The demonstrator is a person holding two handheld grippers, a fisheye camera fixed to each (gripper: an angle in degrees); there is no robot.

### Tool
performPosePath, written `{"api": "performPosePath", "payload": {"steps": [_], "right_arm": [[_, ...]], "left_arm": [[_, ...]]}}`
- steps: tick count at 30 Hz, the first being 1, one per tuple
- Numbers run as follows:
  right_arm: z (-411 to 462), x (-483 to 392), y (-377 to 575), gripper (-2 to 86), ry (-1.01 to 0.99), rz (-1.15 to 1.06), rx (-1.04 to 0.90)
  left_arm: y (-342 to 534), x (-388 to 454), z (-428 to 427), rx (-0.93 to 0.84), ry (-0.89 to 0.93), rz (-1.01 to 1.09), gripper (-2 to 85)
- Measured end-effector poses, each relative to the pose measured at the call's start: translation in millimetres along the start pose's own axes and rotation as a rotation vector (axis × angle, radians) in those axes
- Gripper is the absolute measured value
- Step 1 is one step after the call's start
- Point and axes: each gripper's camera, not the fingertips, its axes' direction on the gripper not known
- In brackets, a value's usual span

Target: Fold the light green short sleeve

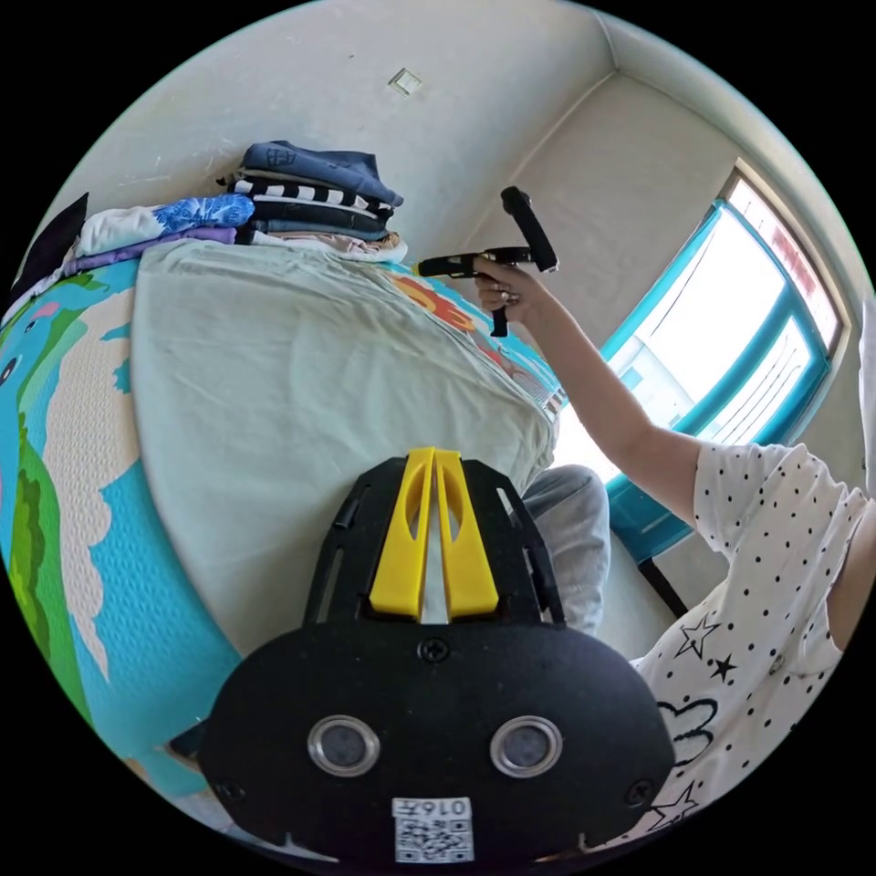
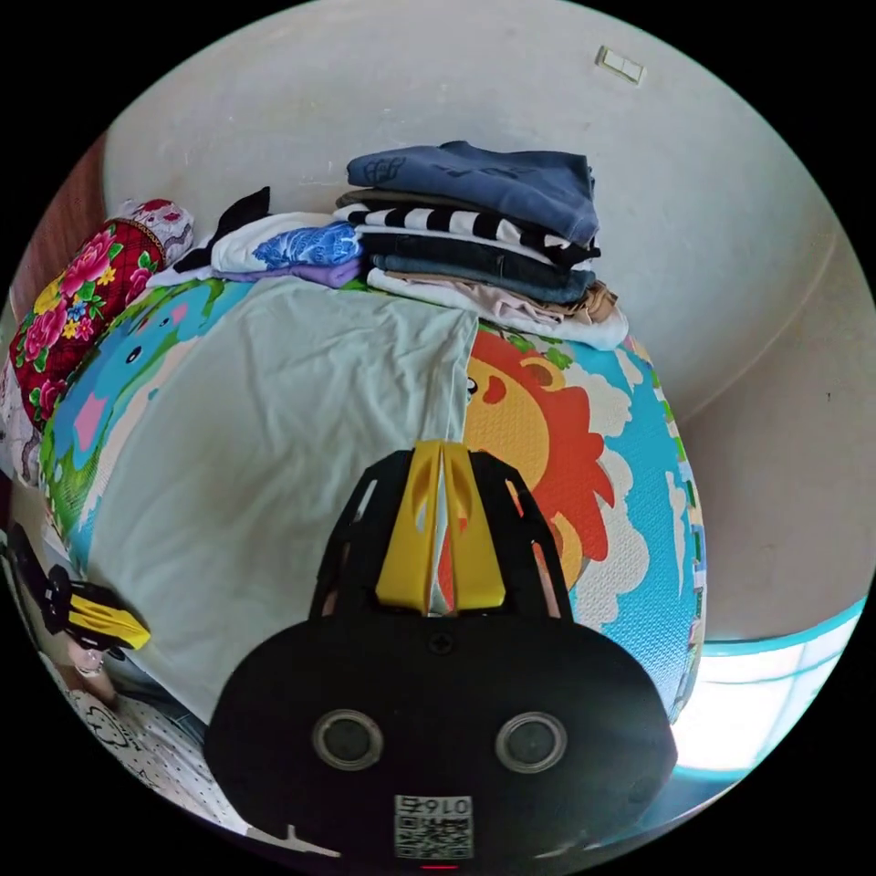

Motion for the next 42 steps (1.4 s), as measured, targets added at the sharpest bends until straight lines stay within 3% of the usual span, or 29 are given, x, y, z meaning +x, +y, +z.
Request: {"api": "performPosePath", "payload": {"steps": [10, 17, 25, 33, 42], "right_arm": [[155, 45, -57, 0.6, -0.142, 0.084, -0.167], [214, 73, -38, 0.0, -0.007, 0.120, -0.174], [250, 94, -33, 6.7, -0.186, 0.146, -0.119], [296, 117, -29, 0.5, -0.190, 0.209, -0.174], [301, 148, -29, 1.5, -0.239, 0.245, -0.198]], "left_arm": [[-2, 5, -2, 0.013, 0.011, -0.004, -1.0], [-5, 9, -3, 0.016, 0.029, -0.013, -1.0], [-10, 26, -8, 0.004, 0.031, 0.001, -1.0], [-13, 49, -29, 0.063, 0.073, 0.067, -1.0], [-16, 56, -32, 0.064, 0.089, 0.070, -1.0]]}}
